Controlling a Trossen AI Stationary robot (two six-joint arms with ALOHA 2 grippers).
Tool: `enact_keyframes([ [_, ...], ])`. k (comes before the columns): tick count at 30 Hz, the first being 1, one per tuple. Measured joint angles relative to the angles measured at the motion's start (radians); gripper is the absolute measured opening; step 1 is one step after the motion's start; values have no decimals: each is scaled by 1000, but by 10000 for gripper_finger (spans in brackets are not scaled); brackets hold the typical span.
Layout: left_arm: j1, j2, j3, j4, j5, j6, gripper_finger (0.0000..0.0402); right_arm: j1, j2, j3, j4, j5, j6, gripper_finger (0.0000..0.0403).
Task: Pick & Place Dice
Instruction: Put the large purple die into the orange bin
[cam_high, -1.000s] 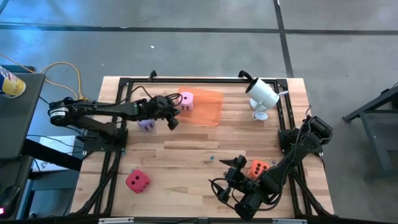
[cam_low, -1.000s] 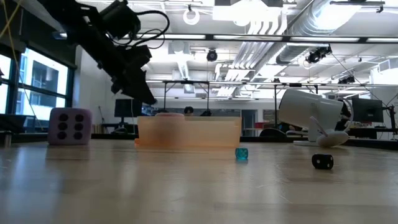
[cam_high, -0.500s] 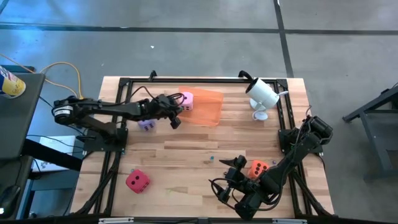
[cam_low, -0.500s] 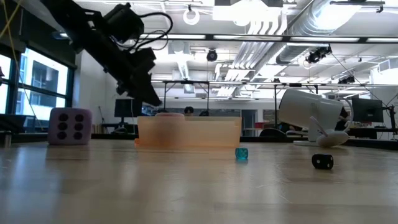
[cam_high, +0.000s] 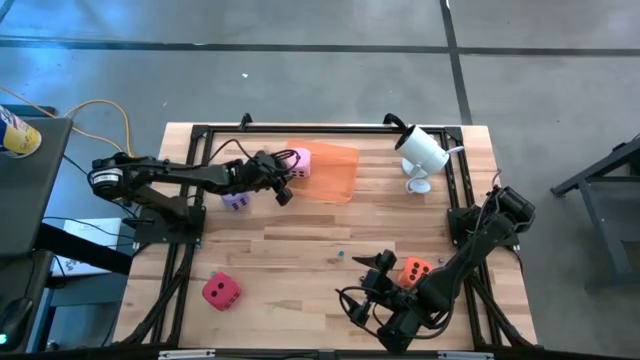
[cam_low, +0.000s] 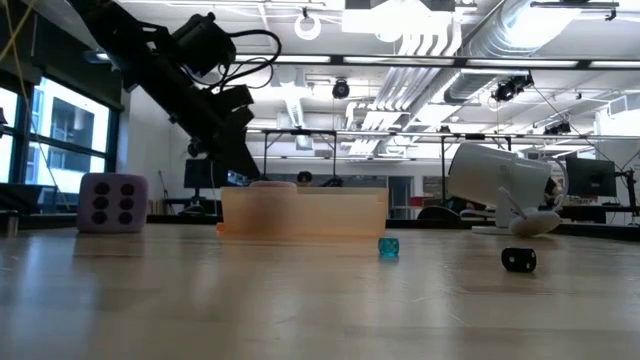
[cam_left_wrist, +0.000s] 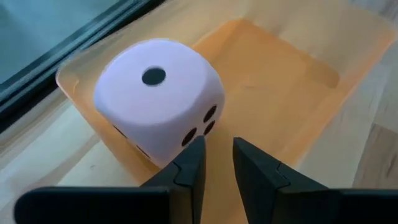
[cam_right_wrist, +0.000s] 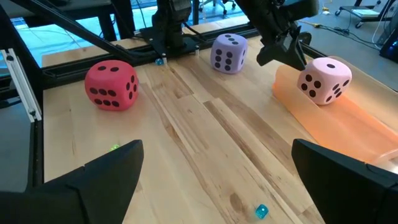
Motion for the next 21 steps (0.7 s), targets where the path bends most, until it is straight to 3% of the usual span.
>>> enact_keyframes([
  [16,-61,-28,0,-3,7,-37,174,-2,7,0,0,-19,-23,399],
  [21,-99,-90,8,-112,13,-68,191,-2,7,0,2,-19,-23,399],
])
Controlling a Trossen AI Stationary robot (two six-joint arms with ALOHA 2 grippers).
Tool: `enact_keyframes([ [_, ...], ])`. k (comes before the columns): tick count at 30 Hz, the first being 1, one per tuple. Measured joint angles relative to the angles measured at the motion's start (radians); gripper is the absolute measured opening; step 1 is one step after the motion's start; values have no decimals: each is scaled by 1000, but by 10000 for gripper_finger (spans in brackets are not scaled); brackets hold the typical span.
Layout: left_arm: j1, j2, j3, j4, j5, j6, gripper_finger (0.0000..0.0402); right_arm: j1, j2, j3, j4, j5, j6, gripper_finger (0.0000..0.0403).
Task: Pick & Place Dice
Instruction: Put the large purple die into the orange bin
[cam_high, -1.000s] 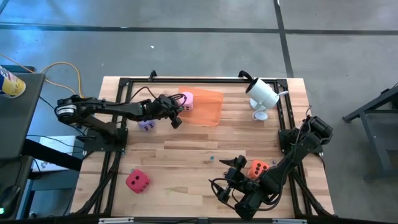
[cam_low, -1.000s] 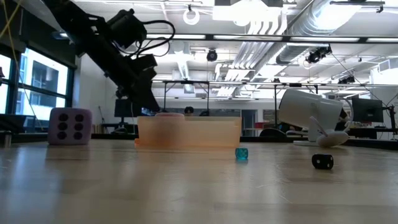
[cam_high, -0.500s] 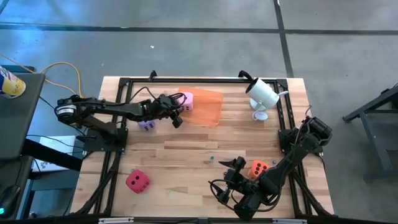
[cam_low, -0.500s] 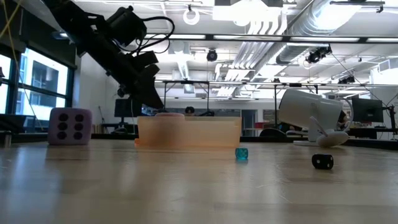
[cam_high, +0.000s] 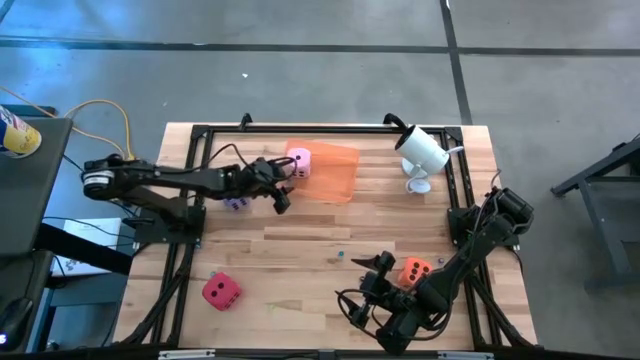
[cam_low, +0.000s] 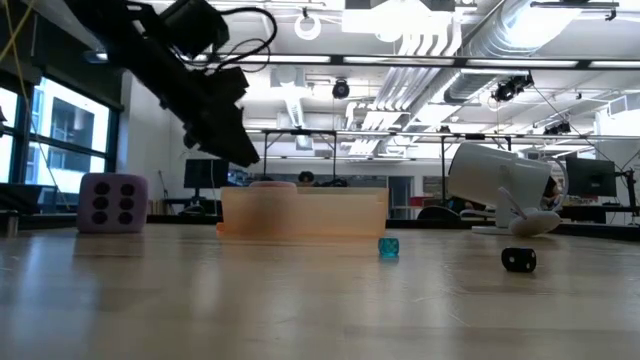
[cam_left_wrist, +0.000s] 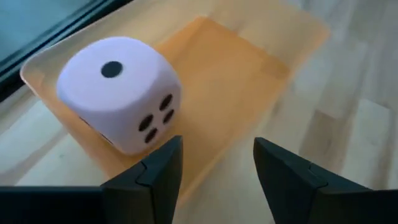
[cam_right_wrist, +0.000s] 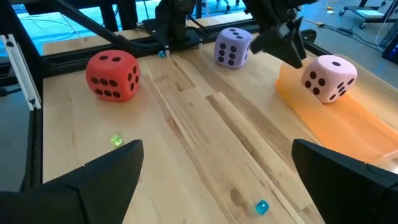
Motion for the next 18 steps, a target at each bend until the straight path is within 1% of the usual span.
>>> enact_keyframes([
  [5,-57,-62,2,-68,94,-12,193,0,0,0,2,0,0,399],
  [12,-140,-75,2,-81,277,-124,193,0,0,0,12,0,0,399],
  [15,-159,-75,2,-61,291,-126,193,0,0,0,11,0,0,399],
  [18,-174,-75,2,-46,289,-97,196,0,-1,0,11,0,0,399],
])
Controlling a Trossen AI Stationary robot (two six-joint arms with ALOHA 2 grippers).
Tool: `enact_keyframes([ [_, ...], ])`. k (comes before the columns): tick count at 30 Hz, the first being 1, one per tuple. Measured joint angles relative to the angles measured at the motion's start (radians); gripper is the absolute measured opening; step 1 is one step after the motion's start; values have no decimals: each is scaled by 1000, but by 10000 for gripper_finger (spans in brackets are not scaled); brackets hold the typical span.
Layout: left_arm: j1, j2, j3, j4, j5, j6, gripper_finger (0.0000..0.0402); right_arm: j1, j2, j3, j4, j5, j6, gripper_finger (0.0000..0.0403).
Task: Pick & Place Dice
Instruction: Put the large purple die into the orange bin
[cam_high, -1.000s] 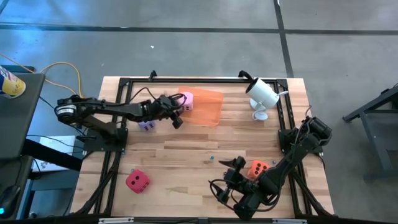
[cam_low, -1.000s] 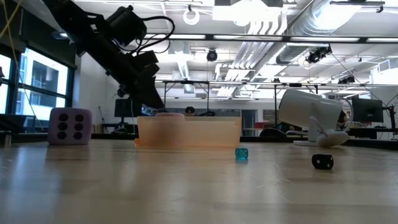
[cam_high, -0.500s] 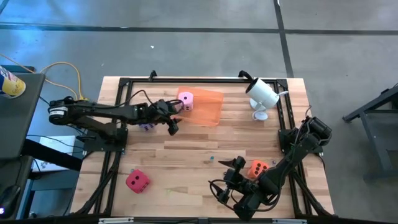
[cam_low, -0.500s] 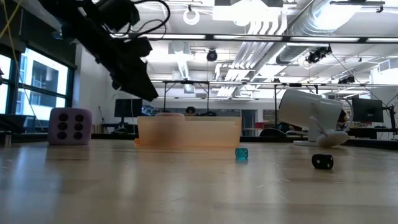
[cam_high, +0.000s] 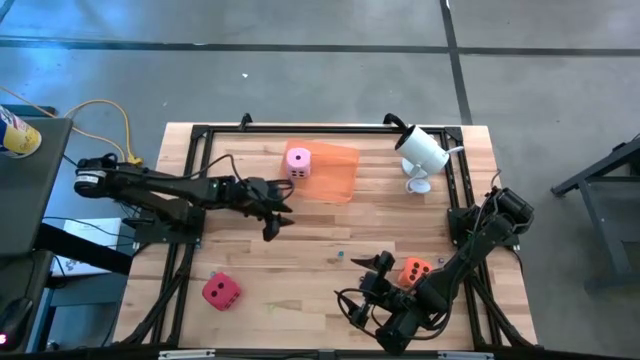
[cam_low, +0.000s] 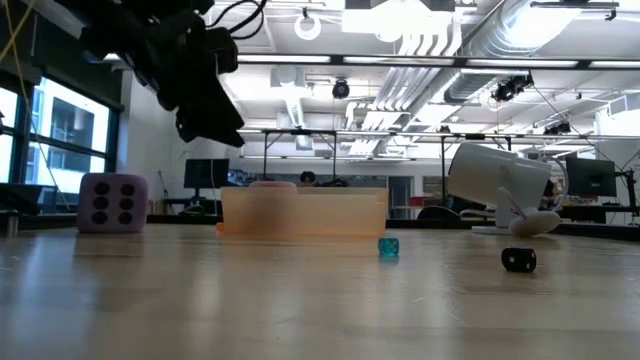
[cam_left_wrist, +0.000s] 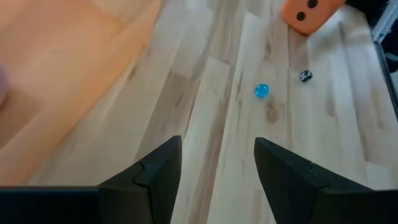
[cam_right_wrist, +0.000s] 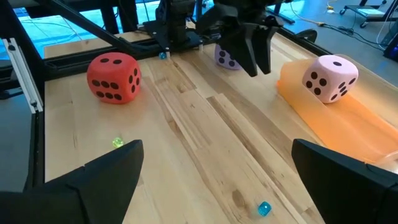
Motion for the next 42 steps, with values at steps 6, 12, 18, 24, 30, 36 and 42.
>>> enact_keyframes([
  [6,-32,0,0,50,-39,59,259,0,0,0,0,3,-7,399],
  [12,-72,0,0,56,-141,49,359,0,0,0,0,3,-7,399],
  [18,-56,0,0,115,-148,-40,395,0,0,0,0,3,-7,399],
  [24,-41,0,1,131,-142,-67,394,0,-1,0,15,3,-19,399],
  [30,-20,-20,34,78,119,39,394,0,-1,0,23,0,-34,399],
  [36,8,-72,166,-316,286,213,394,0,-1,0,22,-5,-34,399],
  [42,-30,-87,350,-733,-123,218,394,0,-1,0,22,-5,-34,399],
])
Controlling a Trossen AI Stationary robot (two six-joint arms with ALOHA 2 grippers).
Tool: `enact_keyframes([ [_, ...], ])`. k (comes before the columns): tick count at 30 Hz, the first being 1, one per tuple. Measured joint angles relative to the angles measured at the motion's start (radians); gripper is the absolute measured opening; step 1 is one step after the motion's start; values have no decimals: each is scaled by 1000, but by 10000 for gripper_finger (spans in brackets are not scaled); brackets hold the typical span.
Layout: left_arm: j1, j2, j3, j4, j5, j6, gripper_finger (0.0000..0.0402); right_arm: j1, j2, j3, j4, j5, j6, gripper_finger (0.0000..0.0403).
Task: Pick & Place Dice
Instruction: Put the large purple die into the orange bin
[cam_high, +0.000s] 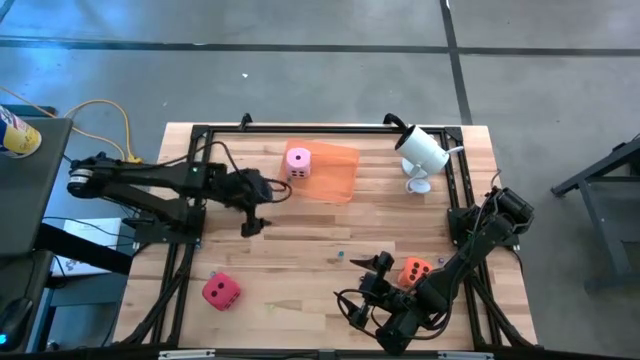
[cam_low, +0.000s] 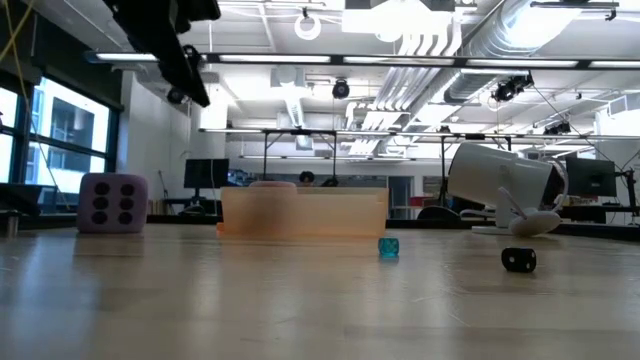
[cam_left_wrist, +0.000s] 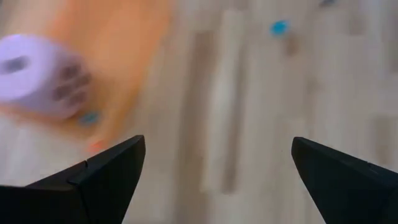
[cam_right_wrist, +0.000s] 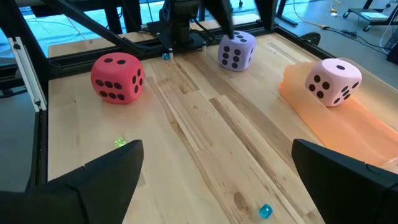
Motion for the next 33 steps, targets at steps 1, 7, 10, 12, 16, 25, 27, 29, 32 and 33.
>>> enact_keyframes([
  [1,-2,1,21,-45,-38,-6,394,0,0,0,0,0,0,399],
  [7,55,2,54,-306,-101,-50,394,0,0,0,0,0,0,399],
  [10,137,3,54,-415,-104,-105,394,0,0,0,0,0,0,399],
  [12,197,3,54,-444,-103,-163,394,0,0,0,1,0,0,399],
  [16,319,7,54,-453,-85,-158,394,0,0,0,2,0,0,399],
  [25,481,54,29,-475,-53,-71,394,0,0,0,2,0,0,399],
  [27,498,63,11,-466,-26,-54,394,4,0,0,2,-3,0,399],
  [29,510,74,-4,-461,5,-11,394,7,0,0,2,-7,0,399],
  [32,513,86,-8,-438,3,16,394,9,0,0,1,-29,1,399],
  [33,513,87,-9,-425,-2,11,394,11,0,0,1,-29,4,399],
])
